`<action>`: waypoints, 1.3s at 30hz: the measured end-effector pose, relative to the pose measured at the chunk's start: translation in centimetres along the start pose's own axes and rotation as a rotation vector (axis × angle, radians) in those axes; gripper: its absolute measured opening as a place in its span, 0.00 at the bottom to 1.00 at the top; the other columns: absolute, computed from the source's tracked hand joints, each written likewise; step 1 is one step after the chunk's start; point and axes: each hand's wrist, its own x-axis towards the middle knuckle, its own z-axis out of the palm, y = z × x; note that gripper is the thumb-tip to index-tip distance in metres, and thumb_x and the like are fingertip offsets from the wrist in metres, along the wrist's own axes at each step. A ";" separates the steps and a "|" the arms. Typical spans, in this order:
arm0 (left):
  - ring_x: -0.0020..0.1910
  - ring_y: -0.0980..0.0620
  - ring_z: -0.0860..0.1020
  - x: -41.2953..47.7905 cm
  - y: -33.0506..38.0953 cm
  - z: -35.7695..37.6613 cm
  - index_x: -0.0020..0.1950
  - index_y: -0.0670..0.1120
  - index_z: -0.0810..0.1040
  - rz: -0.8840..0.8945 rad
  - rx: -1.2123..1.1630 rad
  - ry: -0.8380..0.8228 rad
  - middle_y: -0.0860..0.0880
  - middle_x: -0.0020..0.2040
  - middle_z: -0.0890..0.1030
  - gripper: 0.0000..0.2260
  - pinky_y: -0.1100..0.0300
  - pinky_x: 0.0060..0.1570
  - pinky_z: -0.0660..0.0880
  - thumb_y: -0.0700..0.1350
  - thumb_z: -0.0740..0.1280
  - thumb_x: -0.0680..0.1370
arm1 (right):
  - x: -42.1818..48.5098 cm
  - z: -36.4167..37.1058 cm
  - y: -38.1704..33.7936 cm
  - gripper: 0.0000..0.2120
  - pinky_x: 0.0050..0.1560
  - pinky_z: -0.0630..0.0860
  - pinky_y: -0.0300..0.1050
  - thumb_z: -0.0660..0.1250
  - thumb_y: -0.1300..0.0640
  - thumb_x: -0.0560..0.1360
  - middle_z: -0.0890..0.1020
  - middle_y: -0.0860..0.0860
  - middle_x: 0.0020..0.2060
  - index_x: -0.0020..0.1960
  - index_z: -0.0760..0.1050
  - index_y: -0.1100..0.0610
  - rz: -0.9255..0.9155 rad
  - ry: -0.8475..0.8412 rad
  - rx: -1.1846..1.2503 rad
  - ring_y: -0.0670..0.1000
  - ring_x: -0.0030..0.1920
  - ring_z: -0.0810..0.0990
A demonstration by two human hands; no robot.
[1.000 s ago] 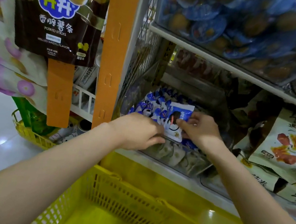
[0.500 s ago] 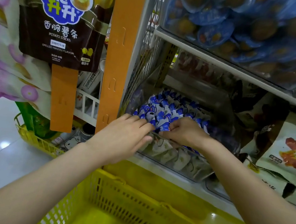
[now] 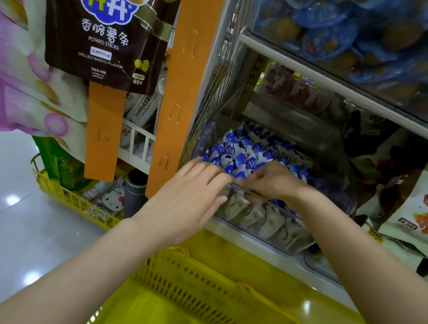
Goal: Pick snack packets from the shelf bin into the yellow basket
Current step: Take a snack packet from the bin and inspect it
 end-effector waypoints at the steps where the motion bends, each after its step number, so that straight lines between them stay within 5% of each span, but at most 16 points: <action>1: 0.63 0.48 0.66 0.0 0.1 0.1 0.66 0.47 0.68 -0.004 -0.001 0.003 0.49 0.61 0.71 0.15 0.58 0.70 0.50 0.48 0.54 0.81 | -0.1 -0.1 0.2 0.18 0.39 0.73 0.37 0.66 0.47 0.75 0.82 0.55 0.34 0.43 0.79 0.63 -0.003 -0.028 0.056 0.44 0.31 0.79; 3: 0.64 0.49 0.66 0.0 0.2 0.1 0.66 0.47 0.67 -0.010 0.002 0.002 0.49 0.62 0.71 0.15 0.58 0.70 0.49 0.49 0.54 0.81 | -0.4 -0.3 0.9 0.17 0.37 0.76 0.34 0.65 0.51 0.76 0.83 0.58 0.37 0.46 0.78 0.66 -0.028 -0.024 0.184 0.42 0.32 0.81; 7: 0.64 0.50 0.66 0.1 0.4 0.2 0.67 0.48 0.67 -0.019 -0.011 0.018 0.50 0.62 0.71 0.16 0.58 0.71 0.48 0.50 0.53 0.81 | -0.6 -1.8 2.5 0.04 0.28 0.73 0.28 0.66 0.57 0.75 0.81 0.50 0.34 0.46 0.79 0.57 -0.132 0.210 0.194 0.36 0.27 0.77; 12: 0.64 0.51 0.65 0.1 0.5 0.2 0.67 0.49 0.66 -0.028 -0.022 0.033 0.51 0.62 0.70 0.16 0.57 0.71 0.48 0.51 0.52 0.81 | 0.0 -1.3 3.6 0.05 0.45 0.73 0.35 0.70 0.56 0.73 0.77 0.43 0.35 0.46 0.80 0.57 -0.117 0.153 -0.117 0.42 0.39 0.77; 20: 0.66 0.52 0.64 -0.2 0.5 0.5 0.68 0.48 0.65 -0.017 -0.082 0.099 0.51 0.64 0.69 0.16 0.61 0.70 0.46 0.50 0.53 0.81 | -0.3 -1.4 2.8 0.07 0.43 0.71 0.42 0.69 0.52 0.73 0.78 0.42 0.35 0.37 0.78 0.51 -0.073 0.265 -0.092 0.41 0.37 0.75; 23: 0.65 0.56 0.64 -0.7 0.9 0.3 0.68 0.48 0.66 -0.059 -0.272 0.154 0.53 0.63 0.68 0.16 0.67 0.63 0.56 0.49 0.55 0.81 | -2.4 -2.4 1.9 0.09 0.43 0.75 0.43 0.68 0.51 0.74 0.77 0.41 0.35 0.36 0.74 0.46 -0.082 0.472 -0.052 0.43 0.38 0.77; 28: 0.54 0.66 0.69 -1.8 1.8 -0.1 0.63 0.50 0.69 -0.274 -0.665 0.270 0.57 0.56 0.71 0.12 0.76 0.52 0.65 0.47 0.57 0.80 | -7.5 -2.4 -0.4 0.09 0.41 0.79 0.39 0.66 0.58 0.75 0.80 0.42 0.35 0.39 0.74 0.46 -0.489 0.747 0.297 0.44 0.38 0.80; 31: 0.53 0.62 0.75 -2.9 2.1 0.2 0.58 0.52 0.73 -0.511 -1.101 0.241 0.58 0.53 0.77 0.10 0.73 0.51 0.71 0.52 0.58 0.79 | -9.7 0.1 -1.2 0.11 0.36 0.78 0.36 0.65 0.63 0.75 0.80 0.46 0.36 0.40 0.74 0.49 -0.570 0.611 0.558 0.44 0.37 0.81; 34: 0.54 0.48 0.80 -4.2 2.4 0.8 0.60 0.46 0.76 -0.640 -1.632 -0.003 0.47 0.55 0.82 0.21 0.54 0.54 0.75 0.56 0.61 0.73 | -11.0 4.2 -1.0 0.10 0.35 0.78 0.36 0.64 0.67 0.75 0.79 0.50 0.36 0.40 0.74 0.55 -0.470 0.387 0.730 0.44 0.36 0.79; 39: 0.43 0.54 0.82 -5.7 3.3 1.6 0.50 0.48 0.80 -0.681 -1.485 -0.044 0.48 0.46 0.85 0.09 0.64 0.38 0.78 0.48 0.64 0.76 | -11.5 8.6 0.4 0.08 0.40 0.79 0.36 0.59 0.61 0.79 0.81 0.54 0.44 0.50 0.76 0.59 -0.252 0.213 0.978 0.44 0.41 0.80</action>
